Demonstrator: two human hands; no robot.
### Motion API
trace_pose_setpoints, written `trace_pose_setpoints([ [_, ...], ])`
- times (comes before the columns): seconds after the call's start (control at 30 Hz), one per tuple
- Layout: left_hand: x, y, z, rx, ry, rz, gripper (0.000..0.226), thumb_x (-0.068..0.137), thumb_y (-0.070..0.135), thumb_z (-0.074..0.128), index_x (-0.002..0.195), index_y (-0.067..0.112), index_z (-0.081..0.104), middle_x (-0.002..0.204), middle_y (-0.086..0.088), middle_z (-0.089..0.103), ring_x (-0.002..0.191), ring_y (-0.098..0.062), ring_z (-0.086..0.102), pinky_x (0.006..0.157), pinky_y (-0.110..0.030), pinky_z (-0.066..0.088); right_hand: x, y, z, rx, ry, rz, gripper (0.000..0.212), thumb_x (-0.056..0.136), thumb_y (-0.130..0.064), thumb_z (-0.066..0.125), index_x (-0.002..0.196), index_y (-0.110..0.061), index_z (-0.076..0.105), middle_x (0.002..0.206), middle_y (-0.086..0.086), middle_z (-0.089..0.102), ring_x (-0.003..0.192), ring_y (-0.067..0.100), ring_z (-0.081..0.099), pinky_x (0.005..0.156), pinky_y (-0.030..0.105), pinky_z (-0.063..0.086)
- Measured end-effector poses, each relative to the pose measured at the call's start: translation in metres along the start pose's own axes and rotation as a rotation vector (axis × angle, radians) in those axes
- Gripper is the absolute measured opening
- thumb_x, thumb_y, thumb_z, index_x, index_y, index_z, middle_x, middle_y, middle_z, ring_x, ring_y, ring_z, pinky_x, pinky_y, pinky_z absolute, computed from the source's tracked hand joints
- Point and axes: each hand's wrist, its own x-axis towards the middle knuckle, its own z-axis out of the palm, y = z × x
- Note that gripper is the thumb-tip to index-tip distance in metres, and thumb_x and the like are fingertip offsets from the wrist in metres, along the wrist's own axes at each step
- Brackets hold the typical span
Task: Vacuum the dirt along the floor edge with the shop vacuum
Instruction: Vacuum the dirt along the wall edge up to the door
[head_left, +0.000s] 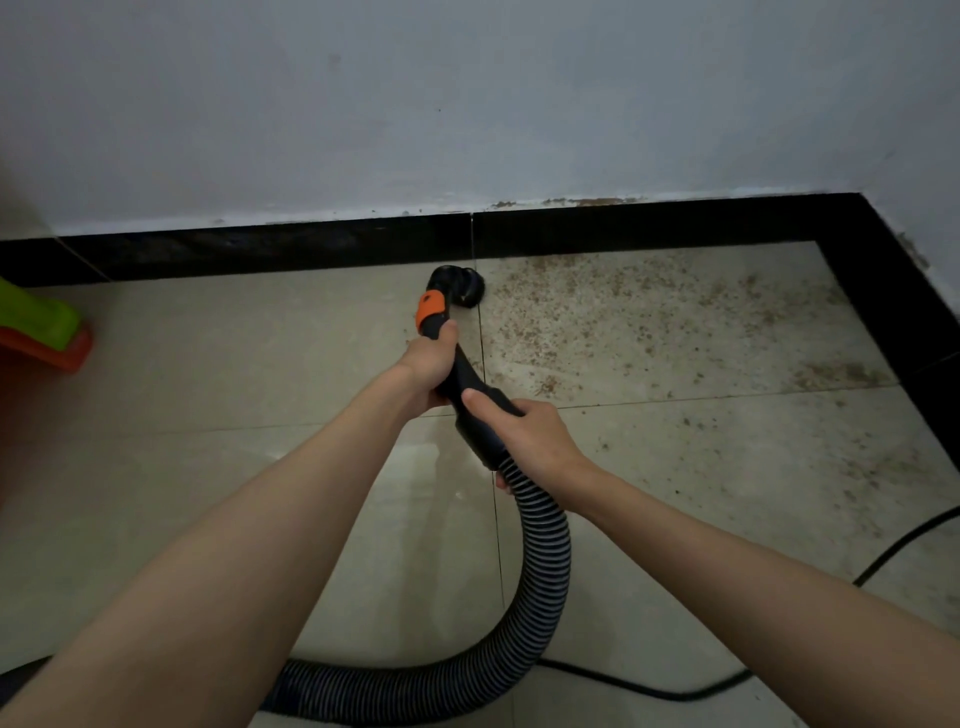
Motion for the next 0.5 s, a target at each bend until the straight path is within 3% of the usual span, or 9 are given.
trace_pose_setpoints([
  [0.23, -0.007, 0.002, -0.008, 0.007, 0.027, 0.005, 0.052, 0.100, 0.042, 0.037, 0.134, 0.003, 0.039, 0.115, -0.013, 0.057, 0.099, -0.027, 0.059, 0.073, -0.037, 0.050, -0.001, -0.006, 0.007, -0.040, -0.031, -0.008, 0.044, 0.085, -0.051, 0.066, 0.082, -0.008, 0.060, 0.066, 0.008, 0.059, 0.039, 0.015, 0.055, 0.040, 0.022, 0.045],
  [0.4, -0.009, 0.006, -0.030, -0.027, 0.203, 0.012, 0.048, 0.101, 0.039, 0.036, 0.134, 0.005, 0.036, 0.123, -0.017, 0.053, 0.111, -0.033, 0.055, 0.092, -0.045, 0.050, 0.015, -0.014, 0.019, -0.074, -0.152, -0.024, 0.054, 0.084, -0.056, 0.065, 0.096, -0.003, 0.062, 0.077, 0.014, 0.063, 0.044, 0.018, 0.057, 0.043, 0.025, 0.047],
  [0.5, -0.011, 0.006, -0.046, -0.059, 0.303, -0.010, 0.047, 0.101, 0.040, 0.036, 0.134, 0.007, 0.038, 0.120, -0.015, 0.054, 0.110, -0.032, 0.056, 0.092, -0.046, 0.050, 0.019, -0.019, 0.031, -0.101, -0.221, -0.027, 0.058, 0.084, -0.057, 0.064, 0.102, -0.001, 0.063, 0.076, 0.014, 0.064, 0.044, 0.018, 0.057, 0.042, 0.024, 0.046],
])
